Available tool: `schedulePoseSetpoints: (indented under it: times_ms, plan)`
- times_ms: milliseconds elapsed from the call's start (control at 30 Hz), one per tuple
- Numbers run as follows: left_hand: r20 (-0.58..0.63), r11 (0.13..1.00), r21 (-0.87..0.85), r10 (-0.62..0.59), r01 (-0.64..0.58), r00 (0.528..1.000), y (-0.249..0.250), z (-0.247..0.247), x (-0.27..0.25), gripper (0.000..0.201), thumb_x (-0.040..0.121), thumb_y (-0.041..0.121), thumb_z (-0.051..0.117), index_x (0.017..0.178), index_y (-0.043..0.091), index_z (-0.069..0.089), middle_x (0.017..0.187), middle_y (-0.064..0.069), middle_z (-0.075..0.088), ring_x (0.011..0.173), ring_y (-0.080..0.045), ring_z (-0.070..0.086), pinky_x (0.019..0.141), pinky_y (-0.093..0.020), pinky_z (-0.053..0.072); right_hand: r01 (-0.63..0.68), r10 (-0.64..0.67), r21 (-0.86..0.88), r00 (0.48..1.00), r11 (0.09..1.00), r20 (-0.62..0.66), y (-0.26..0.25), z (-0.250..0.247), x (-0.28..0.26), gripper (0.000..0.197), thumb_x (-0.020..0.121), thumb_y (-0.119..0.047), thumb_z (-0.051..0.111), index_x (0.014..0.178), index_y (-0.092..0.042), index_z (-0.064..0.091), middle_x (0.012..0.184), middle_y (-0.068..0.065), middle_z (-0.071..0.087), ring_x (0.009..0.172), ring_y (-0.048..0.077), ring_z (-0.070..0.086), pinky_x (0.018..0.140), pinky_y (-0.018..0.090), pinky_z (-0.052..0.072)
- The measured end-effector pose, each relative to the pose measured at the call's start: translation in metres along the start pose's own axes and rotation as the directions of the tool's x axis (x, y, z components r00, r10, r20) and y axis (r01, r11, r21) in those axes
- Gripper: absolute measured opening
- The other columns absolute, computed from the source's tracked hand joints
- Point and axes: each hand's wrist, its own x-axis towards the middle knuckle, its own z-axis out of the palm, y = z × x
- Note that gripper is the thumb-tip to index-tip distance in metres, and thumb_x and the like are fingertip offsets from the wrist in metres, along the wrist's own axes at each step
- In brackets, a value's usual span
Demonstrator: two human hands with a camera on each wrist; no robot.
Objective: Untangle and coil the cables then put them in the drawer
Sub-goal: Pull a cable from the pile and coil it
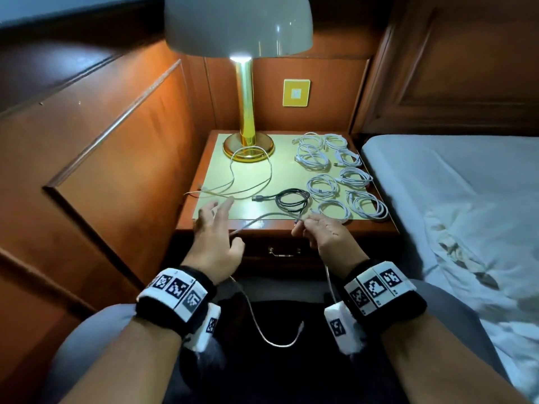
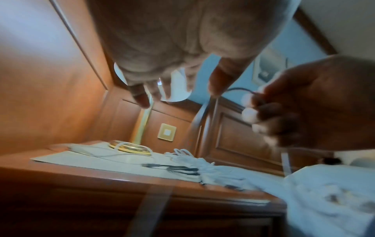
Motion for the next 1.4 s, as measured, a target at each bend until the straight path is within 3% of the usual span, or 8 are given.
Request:
schedulePoseSetpoints:
  times_ms: [133, 233, 367, 567, 733, 967, 1100, 1400]
  plan:
    - [0.063, 0.925, -0.295, 0.267, -0.238, 0.962, 0.027, 0.002, 0.003, 0.033, 0.089, 0.026, 0.047, 0.115, 0.025, 0.068, 0.112, 0.002, 0.071, 0.106, -0.013, 0.064, 0.097, -0.036, 0.05, 0.07, -0.078, 0.084, 0.993, 0.994, 0.094, -0.015, 0.016, 0.009, 0.024, 0.085, -0.027, 0.047, 0.078, -0.017, 0.067, 0.069, -0.008, 0.064, 0.069, 0.007, 0.059, 0.067, 0.027, 0.049]
    - [0.072, 0.869, -0.475, 0.195, -0.139, 0.978, 0.03, -0.005, 0.012, 0.026, 0.091, 0.033, 0.044, 0.076, 0.022, 0.063, 0.058, 0.004, 0.056, 0.053, -0.017, 0.056, 0.054, -0.031, 0.045, 0.06, -0.068, 0.09, 0.994, 0.994, 0.084, -0.019, 0.016, 0.022, 0.023, 0.085, -0.035, 0.054, 0.079, -0.016, 0.067, 0.07, -0.003, 0.063, 0.067, 0.013, 0.059, 0.067, 0.033, 0.049]
    - [-0.247, 0.752, -0.645, -0.043, -0.132, 0.968, 0.017, -0.019, 0.035, 0.03, 0.092, 0.035, 0.041, 0.068, 0.029, 0.058, 0.047, 0.008, 0.04, 0.041, -0.013, 0.039, 0.048, -0.028, 0.037, -0.04, 0.048, -0.057, 0.988, 0.998, 0.145, -0.012, 0.013, 0.034, 0.04, 0.088, -0.052, 0.06, 0.071, -0.016, 0.059, 0.058, -0.008, 0.052, 0.053, 0.009, 0.051, 0.057, 0.03, 0.042]
    - [-0.555, 0.798, -0.597, -0.337, -0.082, 0.761, -0.026, -0.045, 0.05, 0.033, 0.094, 0.04, 0.04, 0.08, 0.024, 0.065, 0.055, -0.002, 0.048, 0.05, -0.027, 0.047, 0.052, -0.037, 0.043, -0.357, 0.29, 0.39, 0.931, 0.849, 0.221, -0.008, -0.003, 0.04, 0.031, 0.103, -0.033, 0.05, 0.08, -0.011, 0.052, 0.057, -0.001, 0.029, 0.041, 0.011, 0.025, 0.037, 0.021, 0.027]
    - [-0.492, 0.951, -0.301, -0.088, -0.074, 0.866, -0.018, -0.031, 0.049, 0.028, 0.099, 0.009, 0.049, 0.111, 0.013, 0.074, 0.098, -0.001, 0.07, 0.07, -0.014, 0.061, 0.063, -0.01, 0.047, -0.273, 0.327, 0.804, 0.939, 0.528, 0.105, -0.013, -0.012, 0.05, 0.024, 0.102, -0.021, 0.036, 0.095, -0.012, 0.058, 0.058, -0.005, 0.026, 0.045, 0.01, 0.022, 0.045, 0.025, 0.023]
    - [0.03, 0.975, -0.06, 0.218, -0.216, 0.976, -0.002, 0.008, 0.048, 0.042, 0.09, -0.011, 0.05, 0.113, 0.013, 0.075, 0.094, 0.002, 0.05, 0.095, -0.017, 0.06, 0.089, -0.011, 0.042, 0.022, -0.011, 0.074, 0.988, 0.997, -0.152, 0.003, -0.002, 0.065, 0.021, 0.102, -0.017, 0.052, 0.115, -0.018, 0.068, 0.086, -0.002, 0.062, 0.071, 0.006, 0.058, 0.062, 0.021, 0.05]
    - [-0.005, 0.94, -0.151, 0.31, -0.307, 0.951, 0.002, 0.009, 0.048, 0.029, 0.087, -0.003, 0.067, 0.1, 0.019, 0.08, 0.087, 0.014, 0.064, 0.085, -0.01, 0.064, 0.077, -0.01, 0.044, 0.102, -0.063, -0.382, 0.992, 0.918, 0.112, 0.013, 0.017, 0.071, 0.02, 0.098, -0.019, 0.058, 0.112, -0.02, 0.072, 0.105, -0.001, 0.064, 0.099, 0.013, 0.059, 0.091, 0.029, 0.047]
    - [-0.13, 0.934, -0.302, 0.158, -0.191, 0.979, -0.003, 0.004, 0.058, 0.016, 0.079, 0.019, 0.084, 0.081, 0.024, 0.07, 0.1, 0.01, 0.069, 0.074, -0.011, 0.06, 0.069, -0.026, 0.051, -0.032, 0.06, -0.097, 0.952, 0.995, 0.3, -0.011, 0.031, 0.072, 0.023, 0.101, -0.013, 0.048, 0.096, -0.013, 0.07, 0.075, 0.0, 0.066, 0.058, 0.001, 0.052, 0.057, 0.012, 0.041]
